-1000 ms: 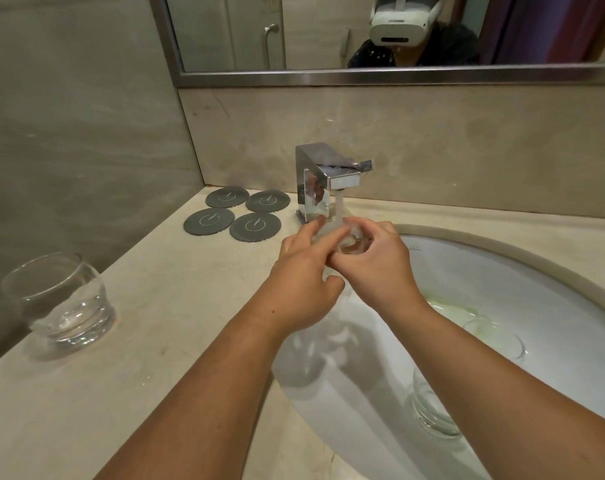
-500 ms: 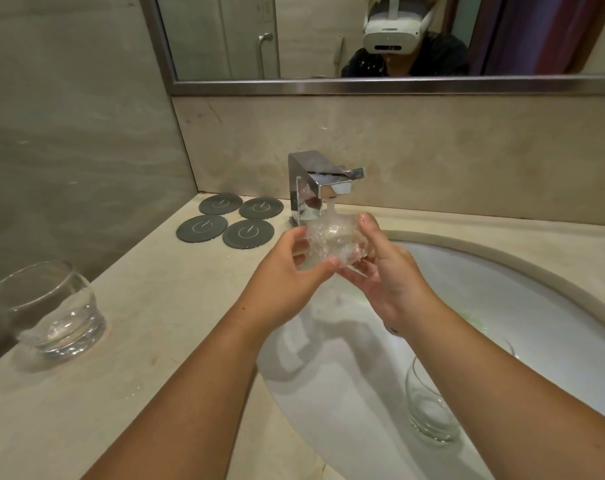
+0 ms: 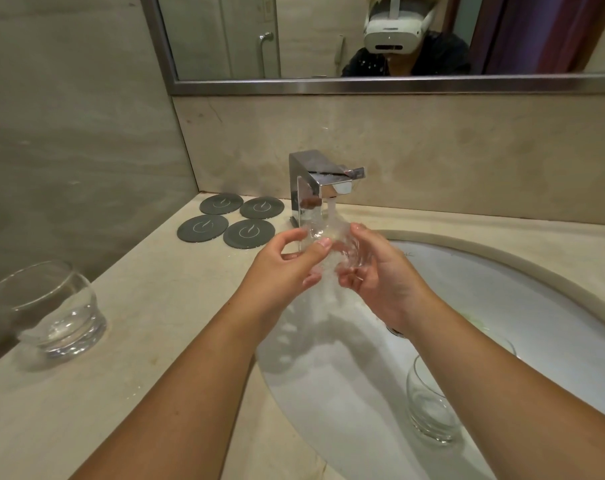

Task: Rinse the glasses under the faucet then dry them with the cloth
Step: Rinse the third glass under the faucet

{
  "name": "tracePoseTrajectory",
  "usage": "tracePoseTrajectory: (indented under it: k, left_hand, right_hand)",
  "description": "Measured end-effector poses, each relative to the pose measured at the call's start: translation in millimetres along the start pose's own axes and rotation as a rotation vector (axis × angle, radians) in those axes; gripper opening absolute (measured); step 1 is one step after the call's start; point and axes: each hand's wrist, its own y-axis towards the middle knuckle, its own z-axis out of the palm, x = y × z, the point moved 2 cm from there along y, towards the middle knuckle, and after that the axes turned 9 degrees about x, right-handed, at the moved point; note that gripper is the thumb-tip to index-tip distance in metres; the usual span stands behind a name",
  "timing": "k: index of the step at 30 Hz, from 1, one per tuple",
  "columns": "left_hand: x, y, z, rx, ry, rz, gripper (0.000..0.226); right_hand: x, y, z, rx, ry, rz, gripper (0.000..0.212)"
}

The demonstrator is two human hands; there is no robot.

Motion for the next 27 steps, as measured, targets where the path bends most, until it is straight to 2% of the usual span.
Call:
tracePoseTrajectory:
  k: [5,9,15,19,22,27]
  left_hand:
    - [0,-2,0,0.053,0.119,0.02,0.1]
    - [-1,-4,0,0.071,0.249,0.089,0.088]
    - [2,1,-5,-0.003,0.059,0.09,0.066]
    - [-2,0,-3,-0.037,-0.028,0.083,0.078]
    - [-3,0,-2,-0.027,-0.022,0.071,0.07]
    - [-1,1,-4,0.023,0.139,0.096,0.088]
  right_hand:
    - [0,-3,0,-0.079,-0.023,-0.108,0.044]
    - [-1,-1,3,-0.114,-0.042,-0.096,0.055]
    - [1,-2,8,-0.039,0.123,0.005,0.044]
    - [0,-3,9,0.005,0.114,-0.007,0.034]
    - [1,-2,10,-0.012,0.091,-0.058,0.029]
    - [1,-3,9,-0.023,0.044,-0.08,0.029]
